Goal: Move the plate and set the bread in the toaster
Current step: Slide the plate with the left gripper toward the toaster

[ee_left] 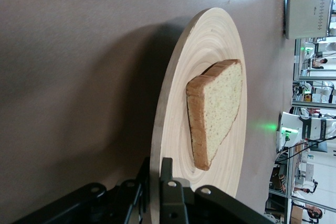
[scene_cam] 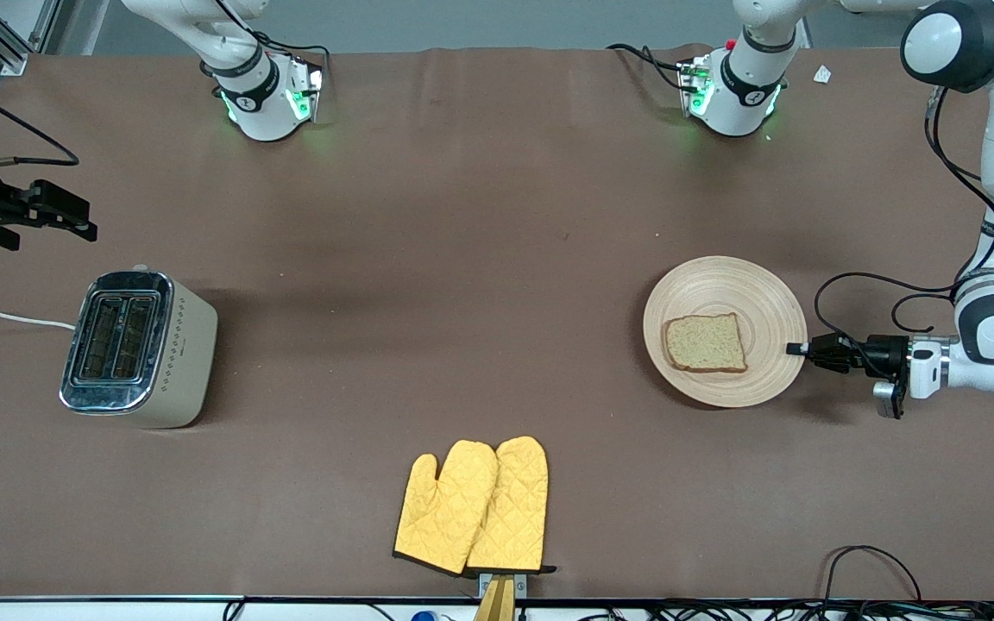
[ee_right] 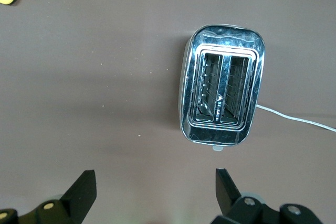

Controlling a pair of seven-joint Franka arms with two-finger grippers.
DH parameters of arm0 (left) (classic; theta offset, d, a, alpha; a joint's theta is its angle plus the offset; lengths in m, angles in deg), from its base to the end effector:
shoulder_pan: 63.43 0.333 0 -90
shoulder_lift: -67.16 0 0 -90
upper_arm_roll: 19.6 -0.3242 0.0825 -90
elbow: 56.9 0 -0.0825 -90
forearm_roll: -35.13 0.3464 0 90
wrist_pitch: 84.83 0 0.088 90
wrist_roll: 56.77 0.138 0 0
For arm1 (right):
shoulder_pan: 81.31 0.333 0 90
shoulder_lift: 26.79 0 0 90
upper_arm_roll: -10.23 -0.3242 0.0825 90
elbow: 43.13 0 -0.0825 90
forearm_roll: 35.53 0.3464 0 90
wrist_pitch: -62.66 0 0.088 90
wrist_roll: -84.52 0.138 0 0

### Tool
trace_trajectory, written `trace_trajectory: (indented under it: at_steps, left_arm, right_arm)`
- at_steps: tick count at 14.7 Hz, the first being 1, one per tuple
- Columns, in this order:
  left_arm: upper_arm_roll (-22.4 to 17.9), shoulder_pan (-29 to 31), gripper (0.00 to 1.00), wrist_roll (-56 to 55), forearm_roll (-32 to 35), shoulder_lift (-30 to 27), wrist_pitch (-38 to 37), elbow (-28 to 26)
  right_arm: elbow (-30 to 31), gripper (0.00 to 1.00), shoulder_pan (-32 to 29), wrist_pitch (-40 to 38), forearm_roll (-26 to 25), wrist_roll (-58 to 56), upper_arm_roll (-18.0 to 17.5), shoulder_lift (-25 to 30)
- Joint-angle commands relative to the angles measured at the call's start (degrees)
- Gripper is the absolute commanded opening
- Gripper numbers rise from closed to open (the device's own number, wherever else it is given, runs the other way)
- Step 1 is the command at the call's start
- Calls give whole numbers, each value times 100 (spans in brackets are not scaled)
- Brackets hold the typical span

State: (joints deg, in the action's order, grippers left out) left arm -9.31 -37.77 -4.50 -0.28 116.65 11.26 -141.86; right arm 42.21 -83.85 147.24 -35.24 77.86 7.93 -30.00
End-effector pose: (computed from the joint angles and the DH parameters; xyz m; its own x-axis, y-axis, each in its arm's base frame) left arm 0.6053 0.1046 0.1678 0.9475 -0.3186 0.0281 -0.2044 -0.5354 0.8195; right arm 0.5229 -0.0021 0.5996 0.9913 0.1124 -0.0679 0.1116 -0.9936 -0.0153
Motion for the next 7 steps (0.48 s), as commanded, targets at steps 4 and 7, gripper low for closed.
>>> trace_trajectory:
  at_steps: [4,7]
  left_arm:
    - [1220,-122,0,-1480,-641,-141,102,50]
    - [1677,-727,0,-2115,-914,-133,1031,112]
  right_arm:
    - [106,100,-1,-21,-11,-11,2,119]
    - [107,100,-1,-30,-11,-11,2,119]
